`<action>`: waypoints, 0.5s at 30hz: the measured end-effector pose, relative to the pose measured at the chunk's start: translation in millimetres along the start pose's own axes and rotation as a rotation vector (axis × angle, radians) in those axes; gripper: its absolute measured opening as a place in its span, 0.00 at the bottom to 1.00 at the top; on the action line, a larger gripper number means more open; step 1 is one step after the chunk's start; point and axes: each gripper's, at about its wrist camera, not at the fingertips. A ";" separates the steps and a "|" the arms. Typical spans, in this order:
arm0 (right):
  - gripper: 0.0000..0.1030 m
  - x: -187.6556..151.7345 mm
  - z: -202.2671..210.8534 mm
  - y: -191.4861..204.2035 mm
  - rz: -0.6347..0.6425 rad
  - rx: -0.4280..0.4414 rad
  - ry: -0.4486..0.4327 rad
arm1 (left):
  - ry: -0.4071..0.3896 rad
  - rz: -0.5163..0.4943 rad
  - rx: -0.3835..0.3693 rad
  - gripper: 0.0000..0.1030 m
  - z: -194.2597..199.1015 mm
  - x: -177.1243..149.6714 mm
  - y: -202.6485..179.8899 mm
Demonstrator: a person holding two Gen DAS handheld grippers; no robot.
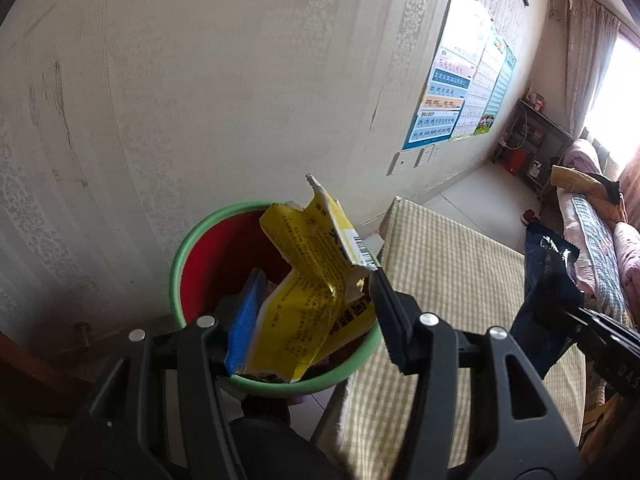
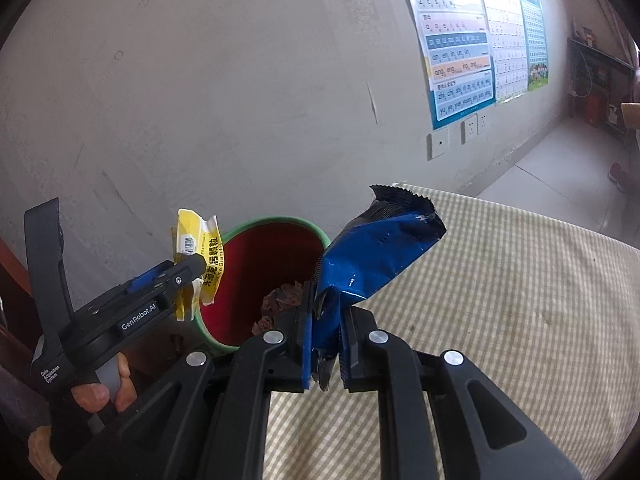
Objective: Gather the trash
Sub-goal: 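Carry the blue wrapper and yellow-white wrapper over the red bucket with both tools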
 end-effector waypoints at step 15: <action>0.11 28.6 -50.9 42.3 0.097 0.018 0.035 | 0.023 0.047 0.024 0.51 -31.1 17.1 36.3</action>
Point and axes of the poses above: each gripper's, at about its wrist camera, not at the fingertips, and z roughly against the way its jaws point, y to its left, x to its top, and after that the axes turned 6 degrees about y, right-handed
